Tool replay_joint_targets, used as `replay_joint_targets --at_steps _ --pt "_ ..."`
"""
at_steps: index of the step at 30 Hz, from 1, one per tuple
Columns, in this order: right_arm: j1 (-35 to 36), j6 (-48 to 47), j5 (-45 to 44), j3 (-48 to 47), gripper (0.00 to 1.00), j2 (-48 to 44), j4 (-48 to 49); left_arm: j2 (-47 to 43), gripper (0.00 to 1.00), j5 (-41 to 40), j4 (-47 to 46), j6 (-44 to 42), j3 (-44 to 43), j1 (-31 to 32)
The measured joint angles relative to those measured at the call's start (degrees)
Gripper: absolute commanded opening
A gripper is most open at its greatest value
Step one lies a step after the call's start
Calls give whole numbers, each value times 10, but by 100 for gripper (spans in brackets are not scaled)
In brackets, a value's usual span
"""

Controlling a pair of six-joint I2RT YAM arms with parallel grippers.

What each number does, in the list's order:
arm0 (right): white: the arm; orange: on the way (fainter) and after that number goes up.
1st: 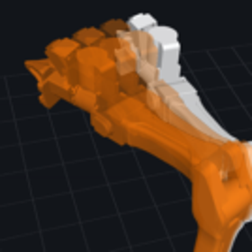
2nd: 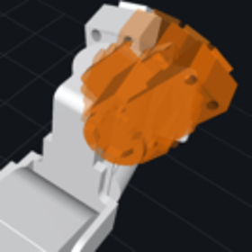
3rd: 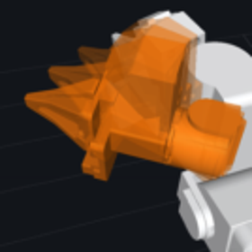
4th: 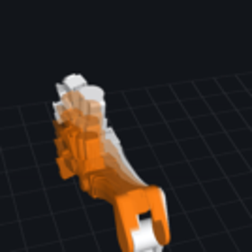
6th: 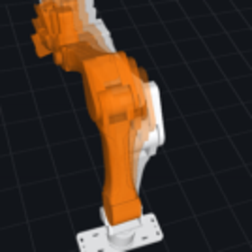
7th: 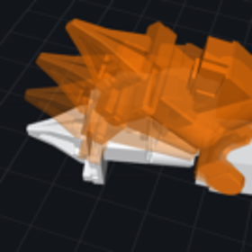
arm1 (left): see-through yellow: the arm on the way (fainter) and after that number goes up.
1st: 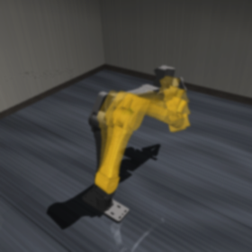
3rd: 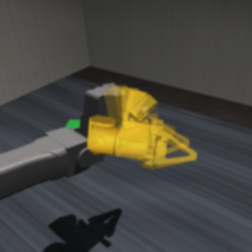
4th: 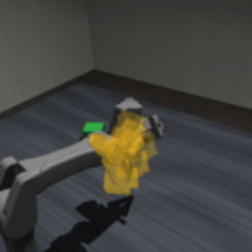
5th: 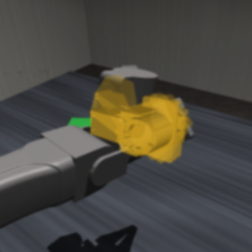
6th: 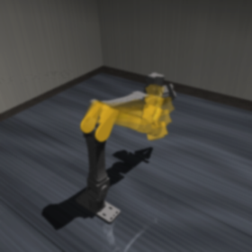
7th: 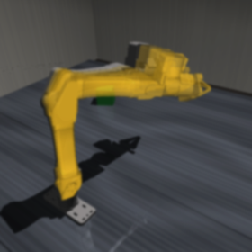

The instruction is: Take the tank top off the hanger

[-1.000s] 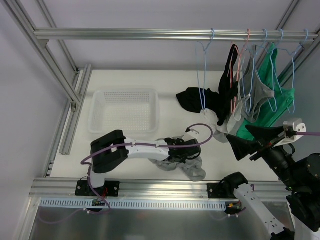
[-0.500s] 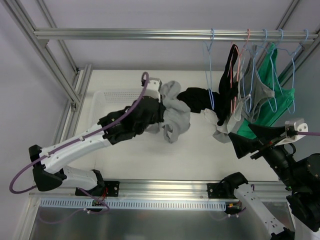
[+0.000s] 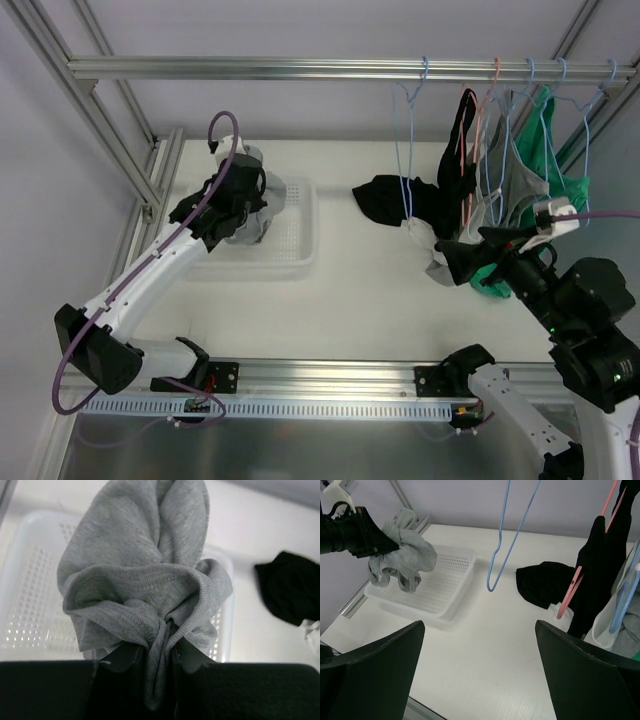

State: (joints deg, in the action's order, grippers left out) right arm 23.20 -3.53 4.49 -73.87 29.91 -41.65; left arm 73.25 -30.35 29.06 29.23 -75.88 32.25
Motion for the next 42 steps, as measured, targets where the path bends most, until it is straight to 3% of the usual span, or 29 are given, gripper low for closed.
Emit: replay_joint_targets --at_steps 2,3,4,5,6,7,12,18,26,31,35,42 --pt "0 0 -5 0 99 21 4 7 2 10 3 13 27 -2" --pt "0 0 -7 0 100 34 5 16 11 19 5 18 37 -5" --pt "0 0 -10 0 99 45 5 25 25 26 4 23 46 -7" --pt "0 0 -14 -2 99 61 5 35 70 32 4 28 55 -11" --pt "0 0 -18 -6 100 76 3 41 88 37 4 31 64 -14" --pt "0 -1 -21 -10 100 90 2 45 99 42 5 38 73 -16" --pt "0 -23 -71 -78 99 155 -28 17 99 46 9 51 106 -20" --pt "-25 -60 -113 -165 96 213 -66 -108 99 43 19 36 85 -20" --pt "-133 -107 -92 -248 80 313 -94 -236 99 82 51 0 23 -20" --pt "-136 -135 -87 -272 63 364 -94 -286 99 158 67 -26 83 -20" --pt "-136 -144 -87 -275 57 387 -86 -309 99 183 92 -36 145 -20" --pt "-136 -164 -114 -281 47 432 -31 -329 99 199 107 -51 171 -20"
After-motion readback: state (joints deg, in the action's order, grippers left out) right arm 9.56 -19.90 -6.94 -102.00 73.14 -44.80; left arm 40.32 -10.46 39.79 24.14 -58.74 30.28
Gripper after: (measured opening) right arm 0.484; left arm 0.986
